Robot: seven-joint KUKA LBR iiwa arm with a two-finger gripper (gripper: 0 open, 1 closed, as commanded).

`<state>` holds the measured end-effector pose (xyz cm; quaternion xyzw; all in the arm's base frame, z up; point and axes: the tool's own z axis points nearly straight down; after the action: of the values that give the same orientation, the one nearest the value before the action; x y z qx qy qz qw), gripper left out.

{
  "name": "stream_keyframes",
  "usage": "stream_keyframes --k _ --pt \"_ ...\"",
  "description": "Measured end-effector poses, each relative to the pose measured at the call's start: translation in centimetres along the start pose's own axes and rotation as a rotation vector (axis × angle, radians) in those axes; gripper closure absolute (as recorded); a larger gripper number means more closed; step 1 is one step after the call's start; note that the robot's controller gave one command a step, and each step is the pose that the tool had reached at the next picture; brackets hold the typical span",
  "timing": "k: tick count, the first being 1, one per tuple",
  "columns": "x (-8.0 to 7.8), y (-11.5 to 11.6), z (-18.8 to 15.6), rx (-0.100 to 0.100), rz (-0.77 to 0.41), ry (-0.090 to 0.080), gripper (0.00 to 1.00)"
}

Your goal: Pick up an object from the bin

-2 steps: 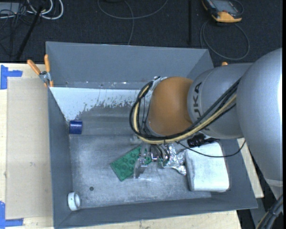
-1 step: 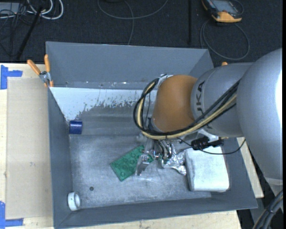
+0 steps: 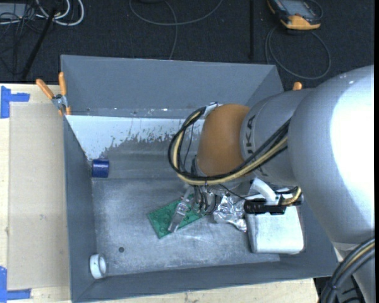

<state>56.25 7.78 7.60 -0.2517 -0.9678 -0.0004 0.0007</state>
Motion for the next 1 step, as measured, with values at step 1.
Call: stream_keyframes --k 1 --pt "-0.06 0.02 -0.24 0.002 -0.003 0.001 0.00"
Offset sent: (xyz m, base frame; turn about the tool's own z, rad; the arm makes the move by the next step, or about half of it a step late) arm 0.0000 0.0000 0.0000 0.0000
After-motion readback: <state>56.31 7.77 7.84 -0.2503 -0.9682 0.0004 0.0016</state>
